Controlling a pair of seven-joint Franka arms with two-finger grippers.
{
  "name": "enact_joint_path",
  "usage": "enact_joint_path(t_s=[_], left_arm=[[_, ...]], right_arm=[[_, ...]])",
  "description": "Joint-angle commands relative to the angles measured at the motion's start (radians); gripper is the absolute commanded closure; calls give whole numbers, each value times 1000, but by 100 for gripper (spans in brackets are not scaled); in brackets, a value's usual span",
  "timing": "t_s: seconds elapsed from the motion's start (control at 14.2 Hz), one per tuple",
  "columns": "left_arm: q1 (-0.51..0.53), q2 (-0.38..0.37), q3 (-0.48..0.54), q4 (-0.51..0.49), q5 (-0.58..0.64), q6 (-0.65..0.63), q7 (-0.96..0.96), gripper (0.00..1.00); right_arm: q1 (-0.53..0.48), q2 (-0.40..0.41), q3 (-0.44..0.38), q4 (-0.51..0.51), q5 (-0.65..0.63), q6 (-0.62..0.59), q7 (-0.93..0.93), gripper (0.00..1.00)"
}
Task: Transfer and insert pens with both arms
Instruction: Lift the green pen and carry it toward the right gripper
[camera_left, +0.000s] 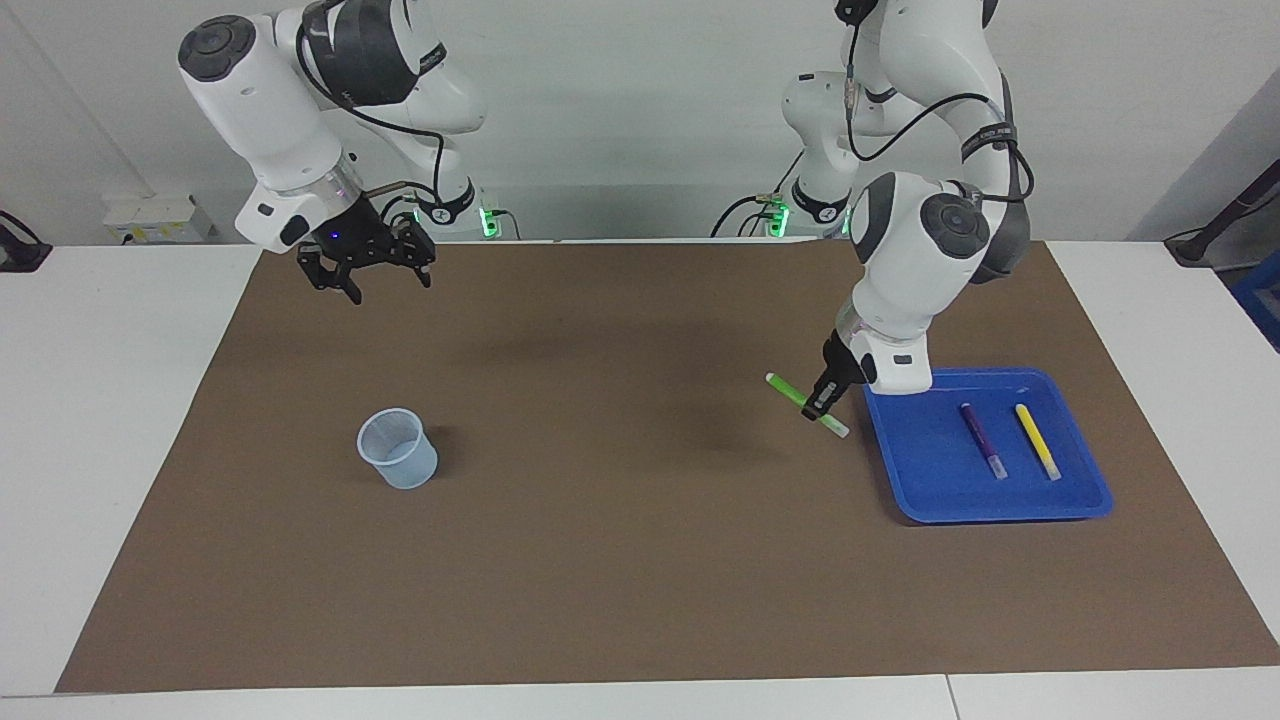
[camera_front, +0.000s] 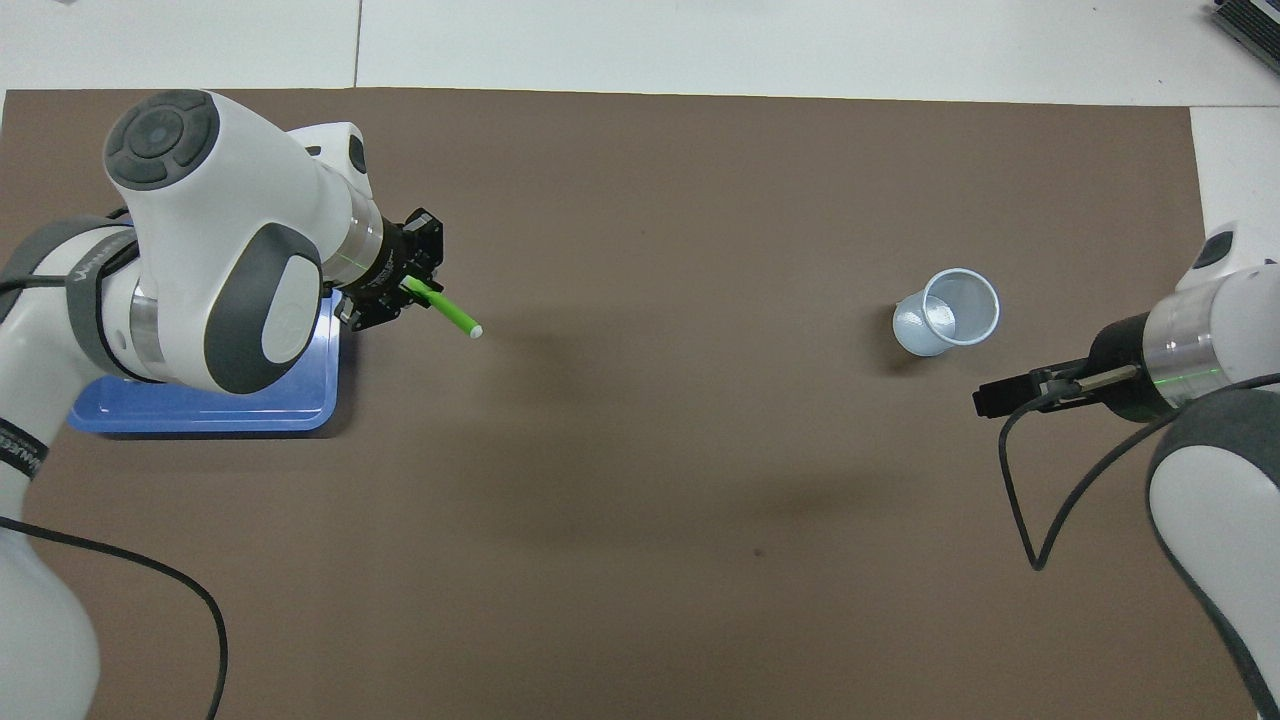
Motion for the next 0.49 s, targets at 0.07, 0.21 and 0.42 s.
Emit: enact_joint_path(t_s=[0.07, 0.21, 0.42], left_arm=[[-65, -10, -1, 1, -30, 39, -188, 100], [-112, -9, -1, -6, -30, 108, -312, 100], [-160, -7, -1, 0, -30, 141, -441, 100]], right_arm=[[-3, -13, 2, -35, 126, 28, 83, 0], [0, -13, 2, -46, 192, 30, 123, 0], [66, -16, 3, -84, 293, 131, 189, 0]])
